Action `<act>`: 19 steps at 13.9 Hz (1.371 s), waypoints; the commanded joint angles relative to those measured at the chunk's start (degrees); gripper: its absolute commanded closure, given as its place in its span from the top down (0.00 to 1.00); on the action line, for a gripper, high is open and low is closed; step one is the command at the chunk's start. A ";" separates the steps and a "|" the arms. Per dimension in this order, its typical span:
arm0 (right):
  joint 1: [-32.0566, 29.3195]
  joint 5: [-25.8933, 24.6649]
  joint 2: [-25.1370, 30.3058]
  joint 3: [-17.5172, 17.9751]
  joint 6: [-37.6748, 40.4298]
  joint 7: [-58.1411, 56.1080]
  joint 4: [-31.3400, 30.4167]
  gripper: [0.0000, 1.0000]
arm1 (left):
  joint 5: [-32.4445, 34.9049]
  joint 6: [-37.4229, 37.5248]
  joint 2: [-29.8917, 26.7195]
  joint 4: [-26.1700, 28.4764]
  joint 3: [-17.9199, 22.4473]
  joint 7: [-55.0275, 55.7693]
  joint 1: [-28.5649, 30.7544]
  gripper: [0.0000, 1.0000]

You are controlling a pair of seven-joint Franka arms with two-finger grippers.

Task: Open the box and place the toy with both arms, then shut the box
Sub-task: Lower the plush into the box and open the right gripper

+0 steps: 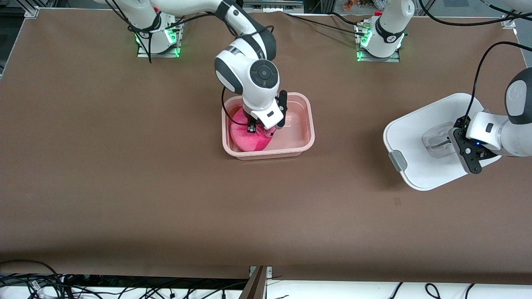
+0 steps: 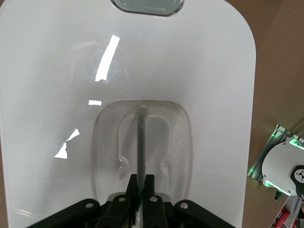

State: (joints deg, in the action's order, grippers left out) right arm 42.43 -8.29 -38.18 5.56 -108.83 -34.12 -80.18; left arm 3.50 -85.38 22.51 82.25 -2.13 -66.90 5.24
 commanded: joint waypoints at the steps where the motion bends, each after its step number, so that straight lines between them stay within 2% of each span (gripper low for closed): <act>1: 3.36 -3.22 -3.56 -0.46 -3.92 6.07 1.52 0.98 | 1.33 1.00 -0.10 -0.51 -0.41 -0.60 -0.31 0.00; 5: 3.63 -2.35 -3.75 -0.02 -12.09 11.95 2.05 1.00 | 1.33 1.00 -0.01 -0.42 -0.59 -0.78 -0.40 0.00; 7: 3.89 -2.35 -2.87 1.21 -12.90 16.69 2.22 1.00 | 1.24 1.09 0.16 -0.42 -0.68 -0.78 -0.49 0.00; 10: 3.63 -2.17 1.60 1.04 -11.50 23.73 1.88 1.00 | 1.24 1.09 0.16 -0.42 -0.68 -0.78 -1.10 0.00; 12: 1.53 -1.13 5.29 -0.54 -4.50 25.24 2.22 1.00 | 1.24 1.09 0.16 -0.42 -0.68 -0.78 -1.37 0.00; 15: -4.17 1.16 12.14 -4.49 -1.92 24.63 1.96 1.00 | 0.54 1.09 0.16 -0.42 -0.77 -0.78 -2.33 0.00; 17: -7.61 2.57 16.28 -5.37 8.67 25.24 2.13 1.00 | 0.45 1.09 0.16 -0.69 -0.77 0.01 -5.65 0.00; 19: -8.15 4.06 21.10 -8.88 10.39 25.86 0.92 1.00 | -0.42 0.48 0.16 -0.69 -0.77 0.36 -10.83 0.00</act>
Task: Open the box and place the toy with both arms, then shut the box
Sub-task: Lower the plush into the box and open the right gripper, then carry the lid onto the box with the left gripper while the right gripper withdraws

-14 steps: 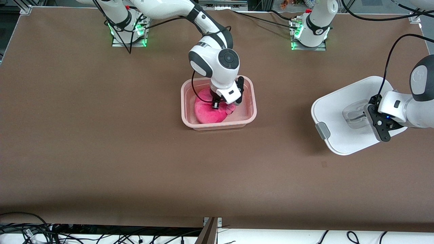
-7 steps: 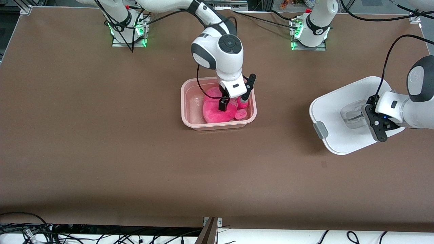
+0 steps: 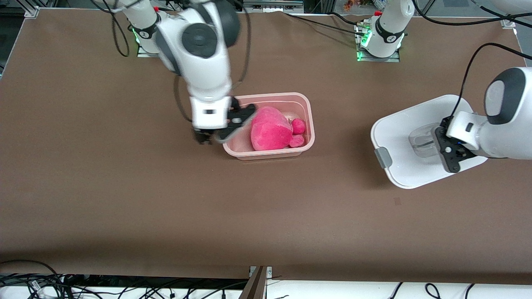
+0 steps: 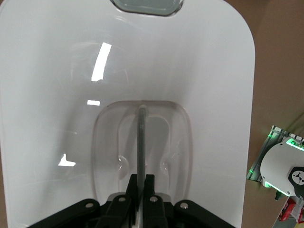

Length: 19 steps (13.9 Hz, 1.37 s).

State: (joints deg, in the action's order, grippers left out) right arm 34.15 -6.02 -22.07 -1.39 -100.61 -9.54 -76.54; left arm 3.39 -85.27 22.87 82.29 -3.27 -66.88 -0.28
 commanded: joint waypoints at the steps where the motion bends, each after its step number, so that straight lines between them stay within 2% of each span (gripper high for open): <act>1: -0.66 3.20 7.89 -3.34 2.52 1.28 -5.44 1.00 | -2.31 0.28 -0.19 -0.72 0.37 0.96 -8.39 0.00; 2: -1.71 5.30 10.87 -4.66 2.61 1.19 -8.07 1.00 | -3.12 0.10 -0.19 -0.72 0.45 2.44 -11.29 0.00; 4: -5.21 6.46 16.85 -4.94 2.61 1.19 -14.22 1.00 | -3.65 -1.90 -0.11 -0.72 0.37 5.52 -18.58 0.00; 6: -9.79 6.64 19.95 -4.85 3.92 1.45 -16.18 1.00 | -5.49 -6.56 0.42 -0.72 0.37 8.16 -25.44 0.00; 9: -17.61 7.86 21.62 -4.50 7.17 2.69 -16.10 1.00 | -8.92 -11.57 2.00 -0.72 0.37 10.63 -30.47 0.00; 13: -18.07 7.87 22.07 -5.29 8.94 4.10 -15.39 1.00 | -10.77 -20.10 5.95 -0.72 0.45 15.70 -36.88 0.00; 19: -18.42 6.90 20.67 -5.73 9.03 4.18 -13.11 1.00 | -10.60 -22.49 10.70 -3.88 0.54 20.82 -40.32 0.00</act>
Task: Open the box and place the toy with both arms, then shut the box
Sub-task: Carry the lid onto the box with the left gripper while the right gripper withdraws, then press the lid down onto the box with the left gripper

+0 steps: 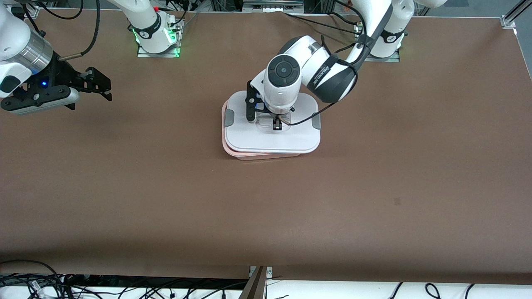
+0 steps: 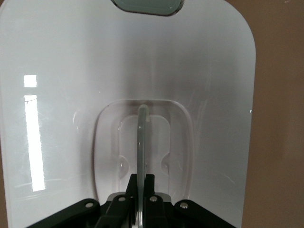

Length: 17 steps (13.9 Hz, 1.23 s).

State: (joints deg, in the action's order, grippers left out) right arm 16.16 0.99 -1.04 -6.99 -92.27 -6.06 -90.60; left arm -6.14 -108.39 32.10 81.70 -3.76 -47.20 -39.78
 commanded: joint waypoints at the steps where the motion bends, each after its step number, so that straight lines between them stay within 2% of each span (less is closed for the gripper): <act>1: -0.43 -0.03 -0.80 -0.74 0.78 0.62 1.82 1.00 | -1.06 0.64 1.65 -3.39 1.03 1.93 -1.18 0.00; 4: -0.34 0.15 -0.72 -2.58 0.78 0.53 2.97 1.00 | -1.06 0.64 2.79 -4.09 1.12 5.36 -1.27 0.00; 17: -0.43 -0.82 -1.51 -2.68 1.66 0.88 2.89 1.00 | 0.43 0.55 4.64 -4.36 1.47 10.99 -2.94 0.00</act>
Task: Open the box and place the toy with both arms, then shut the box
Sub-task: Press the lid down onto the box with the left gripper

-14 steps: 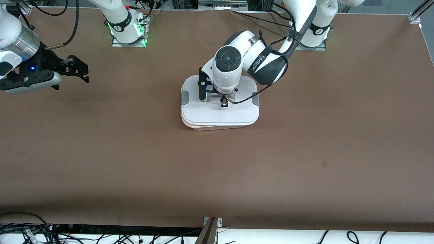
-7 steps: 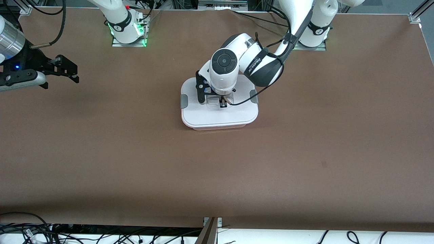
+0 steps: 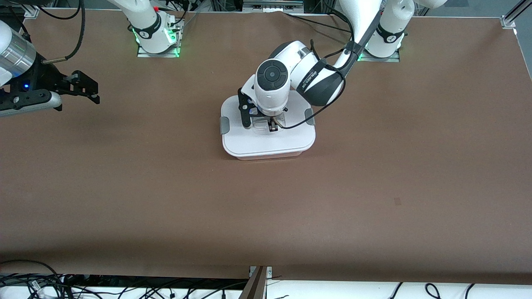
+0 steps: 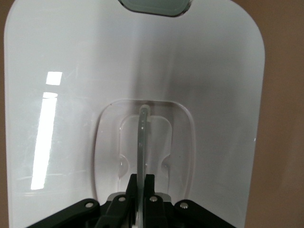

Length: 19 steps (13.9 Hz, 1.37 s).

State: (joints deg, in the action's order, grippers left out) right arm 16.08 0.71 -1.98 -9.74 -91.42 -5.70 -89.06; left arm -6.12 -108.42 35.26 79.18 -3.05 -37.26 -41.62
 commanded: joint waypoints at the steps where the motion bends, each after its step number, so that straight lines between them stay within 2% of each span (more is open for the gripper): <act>1: -0.34 -0.54 -0.66 0.07 0.81 0.51 1.34 1.00 | 0.50 0.58 1.56 -1.84 0.77 1.05 -1.10 0.00; 6: -0.26 -0.54 -0.75 0.07 0.19 0.42 1.35 1.00 | 2.08 0.49 2.62 -1.92 0.77 1.05 -1.27 0.00; 7: -0.26 -0.45 -0.75 0.07 0.19 0.51 1.34 1.00 | 2.34 0.49 2.53 -2.01 0.86 0.62 -1.36 0.12; 8: -0.26 -0.36 -0.75 0.07 0.19 0.51 1.34 1.00 | 3.74 0.49 2.01 -2.27 0.86 0.70 -1.27 0.63; 9: -0.26 -0.36 -0.75 0.07 0.19 0.51 1.43 1.00 | 4.18 0.75 1.83 -3.75 0.77 0.79 -1.01 1.00; 14: 0.01 -0.36 -0.75 0.24 0.11 0.51 1.43 1.00 | 3.66 3.72 1.56 -9.29 1.12 1.14 -0.22 1.00; 19: 0.45 -0.36 -0.75 0.42 0.11 0.60 1.43 1.00 | 3.57 12.34 1.56 -17.46 1.47 1.14 11.44 1.00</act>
State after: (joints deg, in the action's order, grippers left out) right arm 16.34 0.70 -2.11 -9.46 -91.66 -5.70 -89.04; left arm -3.44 -99.68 35.97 66.23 -0.66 -36.22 -35.80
